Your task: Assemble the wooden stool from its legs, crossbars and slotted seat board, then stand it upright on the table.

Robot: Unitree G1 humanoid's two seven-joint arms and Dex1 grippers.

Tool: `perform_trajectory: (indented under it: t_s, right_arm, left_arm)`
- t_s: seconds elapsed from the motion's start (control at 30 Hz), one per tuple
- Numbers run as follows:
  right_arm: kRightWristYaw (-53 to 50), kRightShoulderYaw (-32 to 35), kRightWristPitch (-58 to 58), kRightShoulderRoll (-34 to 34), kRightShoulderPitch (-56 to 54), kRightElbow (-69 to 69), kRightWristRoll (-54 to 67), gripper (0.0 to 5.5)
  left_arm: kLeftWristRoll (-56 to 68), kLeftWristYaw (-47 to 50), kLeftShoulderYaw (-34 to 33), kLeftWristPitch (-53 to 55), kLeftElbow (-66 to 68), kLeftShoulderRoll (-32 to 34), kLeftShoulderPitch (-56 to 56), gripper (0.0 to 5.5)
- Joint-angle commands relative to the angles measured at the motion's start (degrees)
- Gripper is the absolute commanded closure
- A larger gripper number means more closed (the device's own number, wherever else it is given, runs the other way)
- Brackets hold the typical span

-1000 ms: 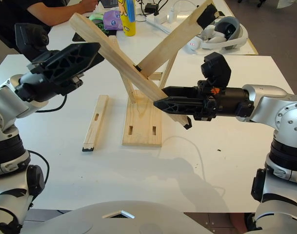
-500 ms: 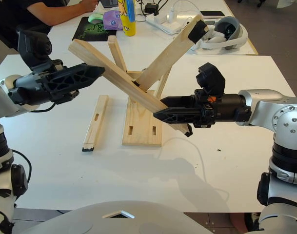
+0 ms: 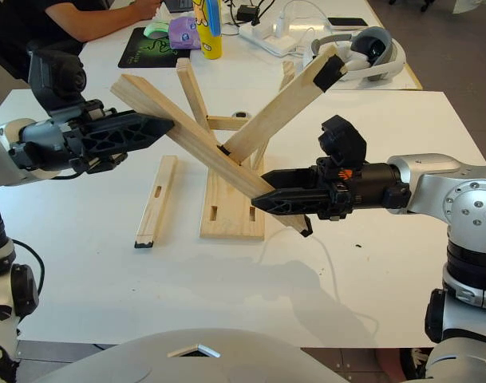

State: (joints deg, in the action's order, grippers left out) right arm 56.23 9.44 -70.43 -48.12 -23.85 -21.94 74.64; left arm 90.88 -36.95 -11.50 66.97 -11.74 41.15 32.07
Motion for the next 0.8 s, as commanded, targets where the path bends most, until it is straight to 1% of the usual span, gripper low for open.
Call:
perform_trajectory:
  t_s: [0.03, 0.3, 0.43, 0.5, 0.6, 0.67, 0.77, 0.8]
  right_arm:
    - [1.4, -1.6, 2.5, -1.6, -0.6, 0.4, -4.2, 3.06]
    - [3.7, -2.1, 4.8, -2.9, 0.7, 2.0, -8.7, 1.83]
    - [5.2, 0.0, 8.8, -5.0, 4.6, 4.0, -13.2, 1.8]
    - [4.1, 1.8, 11.0, -4.1, 6.7, 7.0, -15.2, 1.8]
    - [4.4, 4.5, 14.7, -4.3, 12.8, 8.7, -18.5, 1.8]
    - [4.6, 3.5, 20.6, -5.0, 17.3, 7.1, -24.5, 1.8]
    - [2.5, 4.2, 24.4, -1.1, 19.2, 4.3, -25.9, 1.8]
    - [1.9, 2.4, 26.6, -0.6, 20.4, 2.3, -28.2, 1.8]
  left_arm:
    - [-1.6, -0.2, -0.9, -0.6, -0.8, 1.0, -0.5, 3.46]
    - [-4.3, -0.5, -3.2, -3.3, -2.8, 0.4, -4.0, 3.47]
    - [-6.3, -2.1, -4.8, -3.5, -3.7, 2.6, -5.9, 3.47]
    - [-8.7, -3.7, -5.9, -4.4, -3.3, 4.3, -6.0, 3.47]
    - [-12.0, -6.4, -6.5, -5.3, -1.6, 6.7, -4.6, 3.47]
    - [-14.7, -8.5, -6.8, -6.1, -0.4, 8.4, -4.3, 3.47]
    - [-18.7, -11.5, -8.0, -7.4, 0.9, 11.5, -4.8, 3.47]
    - [-20.1, -12.5, -8.1, -7.9, 1.2, 12.4, -5.1, 3.47]
